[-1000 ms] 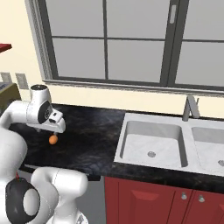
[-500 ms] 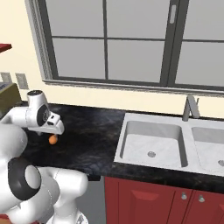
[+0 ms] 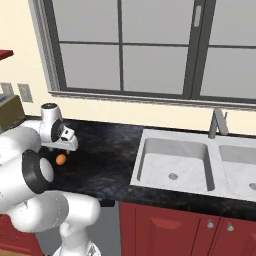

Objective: Gather the eggs and milk located in the vicinity of the sink area and place them right next to the bowl.

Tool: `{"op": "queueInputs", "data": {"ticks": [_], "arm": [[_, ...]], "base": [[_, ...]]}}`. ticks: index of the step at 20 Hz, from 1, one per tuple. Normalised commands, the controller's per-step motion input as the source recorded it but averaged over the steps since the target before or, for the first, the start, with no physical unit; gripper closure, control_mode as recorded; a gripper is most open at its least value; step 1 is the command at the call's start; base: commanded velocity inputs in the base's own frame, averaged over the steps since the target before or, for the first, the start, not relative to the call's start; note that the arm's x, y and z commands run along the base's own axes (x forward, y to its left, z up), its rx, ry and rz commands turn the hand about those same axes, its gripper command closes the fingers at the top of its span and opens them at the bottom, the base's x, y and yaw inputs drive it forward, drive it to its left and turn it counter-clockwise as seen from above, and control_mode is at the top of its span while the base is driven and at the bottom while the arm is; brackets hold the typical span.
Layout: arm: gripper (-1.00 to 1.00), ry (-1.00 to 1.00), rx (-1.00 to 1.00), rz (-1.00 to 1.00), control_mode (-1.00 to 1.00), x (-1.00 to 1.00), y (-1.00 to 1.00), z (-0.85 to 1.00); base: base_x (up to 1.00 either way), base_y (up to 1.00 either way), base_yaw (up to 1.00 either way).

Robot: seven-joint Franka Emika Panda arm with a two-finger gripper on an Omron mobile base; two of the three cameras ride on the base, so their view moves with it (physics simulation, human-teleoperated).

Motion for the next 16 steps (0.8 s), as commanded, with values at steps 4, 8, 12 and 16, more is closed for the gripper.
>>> {"op": "queueInputs", "data": {"ticks": [4,8,12,16], "arm": [[-1.00,0.06,0.03,0.00,-1.00,0.26,0.14,-0.29],[-1.00,0.08,0.00,0.00,-1.00,0.17,0.21,-0.36],[-1.00,0.09,0.00,-0.01,-1.00,0.08,0.25,-0.49],[-1.00,0.07,0.00,-0.03,-1.00,0.00,0.08,-0.44]], "base": [[0.00,0.00,0.00],[0.00,0.00,0.00],[0.00,0.00,0.00],[0.00,0.00,0.00]]}}
